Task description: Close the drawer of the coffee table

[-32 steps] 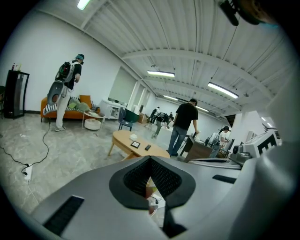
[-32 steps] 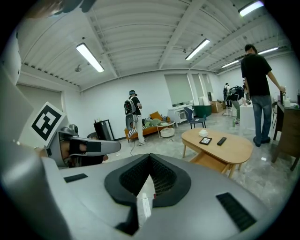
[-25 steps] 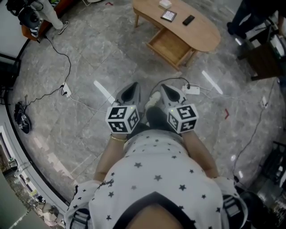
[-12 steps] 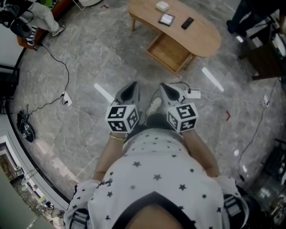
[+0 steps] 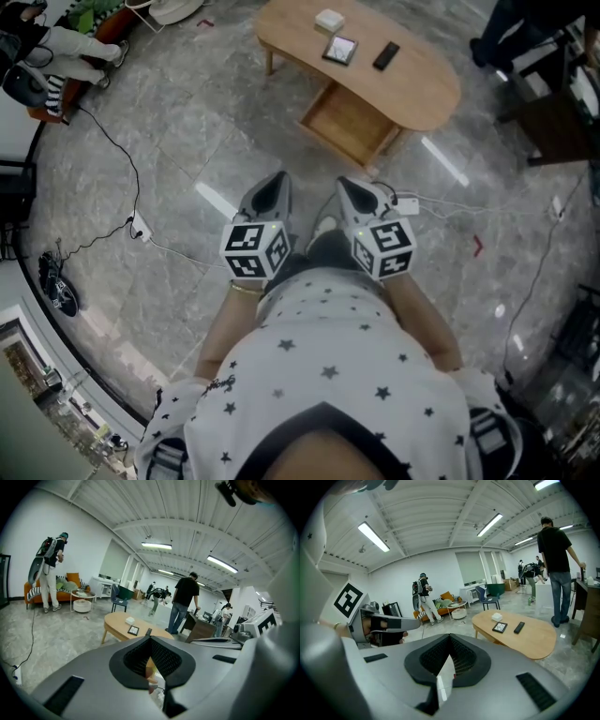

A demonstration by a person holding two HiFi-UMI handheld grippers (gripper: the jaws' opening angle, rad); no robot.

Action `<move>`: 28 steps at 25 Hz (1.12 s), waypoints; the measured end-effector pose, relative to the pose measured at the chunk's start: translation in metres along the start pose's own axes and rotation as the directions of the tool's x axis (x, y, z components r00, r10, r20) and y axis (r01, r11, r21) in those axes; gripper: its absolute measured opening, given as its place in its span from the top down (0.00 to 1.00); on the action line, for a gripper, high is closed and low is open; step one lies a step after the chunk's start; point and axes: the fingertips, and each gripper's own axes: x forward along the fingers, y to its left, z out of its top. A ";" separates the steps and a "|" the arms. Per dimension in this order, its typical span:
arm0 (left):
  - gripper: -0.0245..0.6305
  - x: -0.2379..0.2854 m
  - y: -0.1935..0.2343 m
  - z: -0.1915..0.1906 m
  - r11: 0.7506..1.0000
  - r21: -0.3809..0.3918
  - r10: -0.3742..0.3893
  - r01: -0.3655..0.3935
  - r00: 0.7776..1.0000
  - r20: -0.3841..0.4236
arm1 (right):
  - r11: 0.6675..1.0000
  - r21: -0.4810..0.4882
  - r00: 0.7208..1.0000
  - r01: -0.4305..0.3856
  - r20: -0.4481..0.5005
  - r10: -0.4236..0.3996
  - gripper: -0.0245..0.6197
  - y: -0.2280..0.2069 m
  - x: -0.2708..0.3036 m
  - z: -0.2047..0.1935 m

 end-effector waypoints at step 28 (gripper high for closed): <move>0.95 0.119 0.012 0.023 0.987 0.076 -0.128 0.140 0.982 -0.141 | 0.951 0.150 0.962 0.272 -0.034 -0.270 0.95 -0.100 0.020 -0.001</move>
